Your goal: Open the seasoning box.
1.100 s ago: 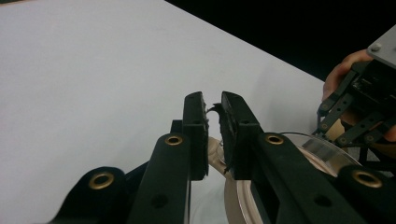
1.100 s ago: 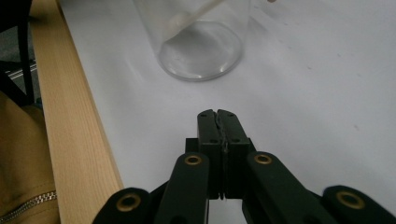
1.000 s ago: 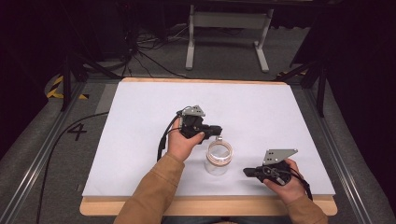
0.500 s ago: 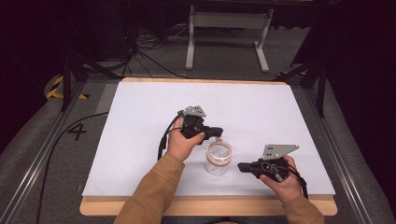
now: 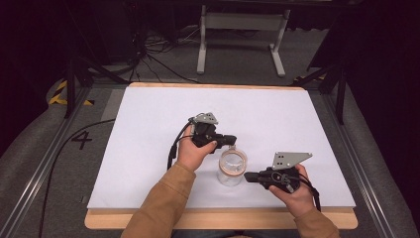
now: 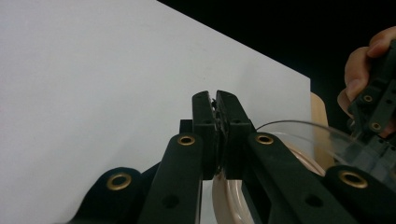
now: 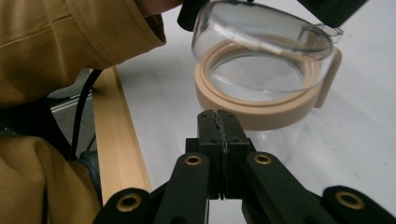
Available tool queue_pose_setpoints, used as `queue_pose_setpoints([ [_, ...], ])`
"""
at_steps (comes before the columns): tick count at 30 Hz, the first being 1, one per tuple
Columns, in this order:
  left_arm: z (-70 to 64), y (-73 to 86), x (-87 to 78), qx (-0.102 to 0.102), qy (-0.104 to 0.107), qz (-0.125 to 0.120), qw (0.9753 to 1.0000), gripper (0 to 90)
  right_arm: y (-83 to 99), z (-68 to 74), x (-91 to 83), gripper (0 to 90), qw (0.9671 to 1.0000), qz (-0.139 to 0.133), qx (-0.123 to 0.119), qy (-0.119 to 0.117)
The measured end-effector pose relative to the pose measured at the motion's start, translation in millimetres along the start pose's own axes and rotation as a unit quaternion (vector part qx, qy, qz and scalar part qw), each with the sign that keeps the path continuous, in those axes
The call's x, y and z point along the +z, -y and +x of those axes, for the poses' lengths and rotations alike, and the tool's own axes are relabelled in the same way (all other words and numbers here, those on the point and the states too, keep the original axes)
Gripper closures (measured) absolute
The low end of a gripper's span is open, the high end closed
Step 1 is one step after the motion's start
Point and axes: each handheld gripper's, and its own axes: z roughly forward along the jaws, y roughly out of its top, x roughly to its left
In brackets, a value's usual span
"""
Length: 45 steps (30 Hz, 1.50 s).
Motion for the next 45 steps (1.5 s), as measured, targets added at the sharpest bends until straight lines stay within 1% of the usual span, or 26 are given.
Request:
queue_pose_setpoints([
  [2, 0.4, -0.1, 0.0, 0.000, 0.000, 0.002, 1.0000, 87.6, -1.5, 1.3, 1.5, 90.0, 1.0000, 0.000, -0.004, 0.000],
  [5, 0.9, 0.1, 0.2, -0.005, 0.003, 0.001, 1.0000, 87.6, -6.1, 0.6, 2.3, 90.0, 0.9999, -0.012, -0.002, 0.001],
  [8, 0.5, 0.1, 0.1, -0.003, 0.001, 0.000, 1.0000, 87.6, -10.4, -1.4, 3.5, 90.0, 0.9997, -0.023, -0.004, 0.002],
  [12, 0.3, 0.1, -0.8, -0.002, 0.000, 0.003, 1.0000, 87.3, -12.2, -5.0, 5.6, 90.0, 0.9995, -0.030, 0.005, -0.002],
  [14, -0.4, 0.0, -1.2, 0.000, -0.008, 0.001, 1.0000, 85.3, -11.9, -5.1, 5.7, 90.0, 0.9996, -0.029, 0.005, -0.002],
  [15, -0.4, 0.0, -1.2, 0.000, -0.008, 0.001, 1.0000, 82.9, -11.9, -5.1, 5.7, 90.0, 0.9996, -0.029, 0.005, -0.002],
  [16, -1.3, -0.5, -2.0, 0.004, -0.020, 0.002, 0.9998, 82.9, -11.9, -5.3, 5.6, 90.0, 0.9995, -0.030, 0.005, -0.002],
  [17, -2.7, -0.9, -3.2, 0.009, -0.033, 0.005, 0.9994, 78.2, -12.0, -5.6, 4.9, 90.0, 0.9995, -0.032, 0.005, -0.002],
  [18, -3.4, -1.4, -4.3, 0.014, -0.038, 0.006, 0.9991, 78.1, -12.0, -5.8, 4.5, 90.0, 0.9994, -0.034, 0.006, -0.003],
  [20, -6.1, -2.3, -7.5, 0.016, -0.040, -0.003, 0.9991, 77.0, -12.0, -6.7, 3.8, 90.0, 0.9993, -0.037, 0.004, -0.002],
  [22, -8.5, -4.0, -13.4, 0.023, -0.047, -0.004, 0.9986, 76.5, -12.5, -7.9, 3.0, 90.0, 0.9992, -0.040, 0.005, -0.005],
  [24, -11.0, -4.2, -20.0, 0.026, -0.050, -0.012, 0.9983, 76.1, -13.3, -8.6, 2.3, 90.0, 0.9990, -0.043, 0.002, -0.006],
  [27, -14.8, -2.2, -32.6, 0.020, -0.056, -0.019, 0.9981, 75.4, -15.5, -11.2, 0.4, 90.0, 0.9988, -0.047, -0.007, -0.010],
  [28, -14.7, -1.5, -35.8, 0.021, -0.055, -0.018, 0.9981, 75.3, -16.5, -12.3, 0.0, 90.0, 0.9987, -0.050, -0.008, -0.010],
  [29, -15.7, -0.2, -40.0, 0.017, -0.060, -0.017, 0.9979, 75.3, -17.5, -13.3, -0.3, 90.0, 0.9986, -0.051, -0.009, -0.011],
  [30, -15.8, 1.6, -44.8, 0.017, -0.061, -0.021, 0.9978, 75.3, -18.8, -14.4, -0.5, 90.0, 0.9985, -0.053, -0.010, -0.011],
  [31, -16.2, 2.6, -48.3, 0.015, -0.064, -0.019, 0.9976, 75.4, -20.5, -15.6, -0.7, 90.0, 0.9984, -0.054, -0.012, -0.013],
  [34, -17.7, 9.0, -60.2, 0.008, -0.072, -0.022, 0.9971, 75.3, -24.7, -18.7, -1.1, 90.0, 0.9981, -0.057, -0.019, -0.012],
  [35, -17.8, 10.8, -64.4, 0.009, -0.077, -0.019, 0.9968, 75.3, -26.3, -19.9, -1.3, 90.0, 0.9980, -0.059, -0.020, -0.013],
  [38, -20.5, 17.1, -75.6, 0.000, -0.084, -0.018, 0.9963, 75.4, -31.1, -23.5, -1.1, 90.0, 0.9976, -0.062, -0.026, -0.015],
  [39, -20.7, 19.2, -79.0, 0.000, -0.085, -0.019, 0.9962, 75.4, -32.5, -24.9, -0.9, 90.0, 0.9976, -0.063, -0.027, -0.015],
  [41, -21.3, 23.3, -86.0, -0.001, -0.089, -0.014, 0.9959, 75.1, -35.4, -27.2, 0.0, 90.0, 0.9973, -0.065, -0.029, -0.019],
  [45, -23.2, 32.3, -98.6, -0.013, -0.096, -0.003, 0.9953, 73.9, -41.2, -32.4, 2.8, 90.0, 0.9968, -0.068, -0.034, -0.024],
])
